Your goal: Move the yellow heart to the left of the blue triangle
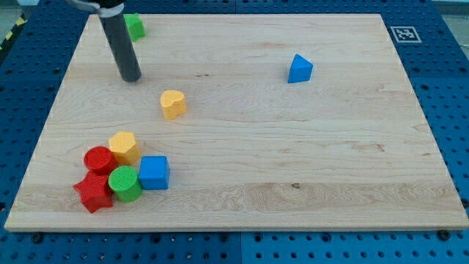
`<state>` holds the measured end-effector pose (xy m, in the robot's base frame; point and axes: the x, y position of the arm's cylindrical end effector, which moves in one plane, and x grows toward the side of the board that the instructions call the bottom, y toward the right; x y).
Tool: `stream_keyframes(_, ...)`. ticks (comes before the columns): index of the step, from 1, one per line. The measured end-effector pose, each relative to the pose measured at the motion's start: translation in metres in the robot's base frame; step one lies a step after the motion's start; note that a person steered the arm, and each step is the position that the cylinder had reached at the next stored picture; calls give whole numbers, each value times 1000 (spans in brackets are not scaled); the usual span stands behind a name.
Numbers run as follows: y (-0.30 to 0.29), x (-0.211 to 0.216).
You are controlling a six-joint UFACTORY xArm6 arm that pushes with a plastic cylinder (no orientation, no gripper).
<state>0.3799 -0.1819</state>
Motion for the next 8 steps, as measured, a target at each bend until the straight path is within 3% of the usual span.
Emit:
stream_keyframes(2,16,67)
stream_keyframes(3,44,79)
stream_keyframes(4,82,79)
stream_keyframes(8,99,44)
